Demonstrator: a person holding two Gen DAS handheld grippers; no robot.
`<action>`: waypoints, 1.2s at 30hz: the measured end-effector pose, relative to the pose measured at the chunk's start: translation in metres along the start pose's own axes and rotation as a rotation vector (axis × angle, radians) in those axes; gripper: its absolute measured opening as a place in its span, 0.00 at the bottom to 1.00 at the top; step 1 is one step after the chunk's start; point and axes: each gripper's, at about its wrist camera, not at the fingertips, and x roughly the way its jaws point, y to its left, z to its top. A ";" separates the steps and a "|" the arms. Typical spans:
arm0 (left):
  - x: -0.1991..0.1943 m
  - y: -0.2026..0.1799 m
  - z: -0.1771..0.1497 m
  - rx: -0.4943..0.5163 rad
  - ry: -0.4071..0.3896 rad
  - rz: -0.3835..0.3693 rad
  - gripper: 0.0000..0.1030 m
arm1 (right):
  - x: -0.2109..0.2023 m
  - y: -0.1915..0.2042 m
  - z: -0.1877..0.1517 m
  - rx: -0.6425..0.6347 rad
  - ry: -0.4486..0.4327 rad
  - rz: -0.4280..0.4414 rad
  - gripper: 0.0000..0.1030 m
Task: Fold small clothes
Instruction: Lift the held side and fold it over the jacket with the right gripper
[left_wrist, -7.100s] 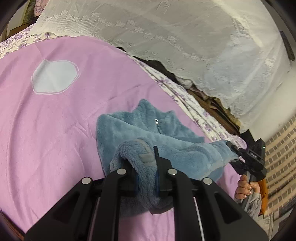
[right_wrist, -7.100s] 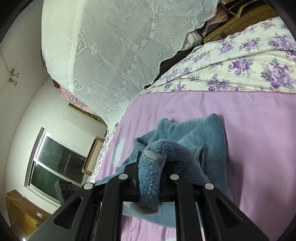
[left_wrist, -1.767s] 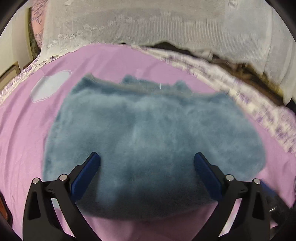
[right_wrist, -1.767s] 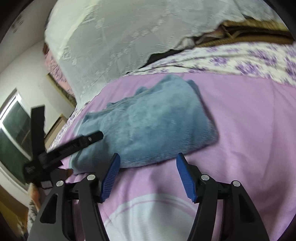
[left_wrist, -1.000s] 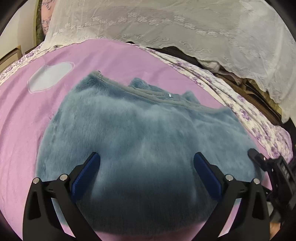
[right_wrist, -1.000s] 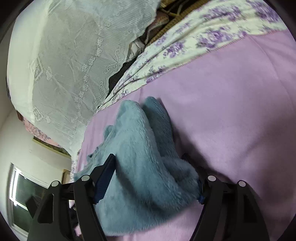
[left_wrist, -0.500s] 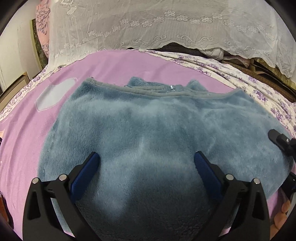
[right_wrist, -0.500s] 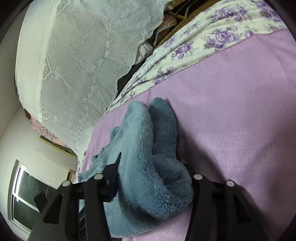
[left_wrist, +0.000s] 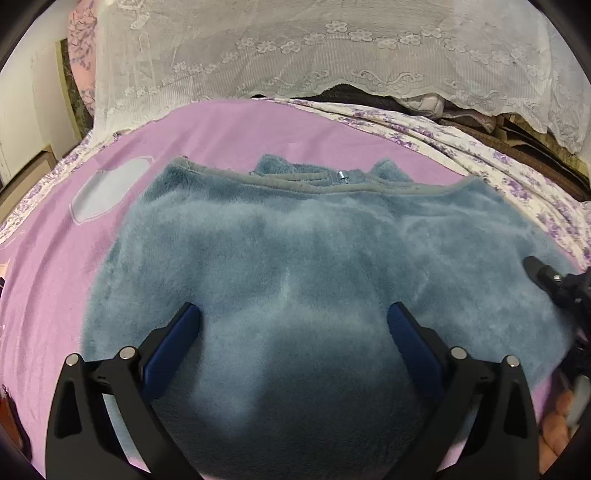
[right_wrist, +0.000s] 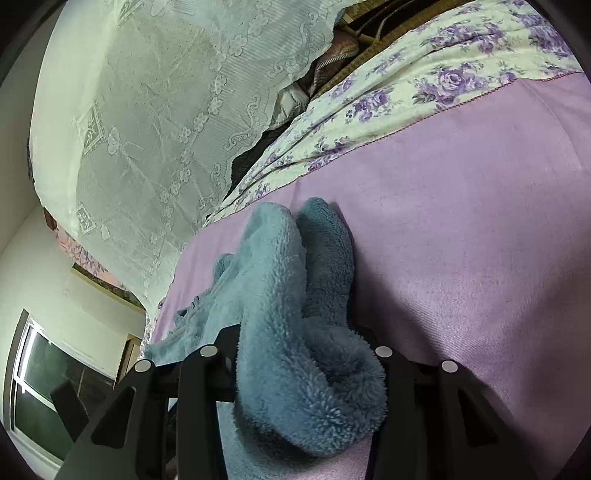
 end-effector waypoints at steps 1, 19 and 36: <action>-0.007 0.007 0.002 -0.014 0.002 -0.035 0.95 | 0.000 -0.002 0.001 0.011 0.001 0.008 0.42; 0.017 0.135 -0.001 -0.198 0.144 -0.073 0.96 | 0.001 0.000 0.000 -0.002 -0.006 0.024 0.51; 0.009 0.147 -0.001 -0.206 0.184 -0.074 0.96 | 0.006 0.012 -0.002 0.071 -0.096 -0.103 0.35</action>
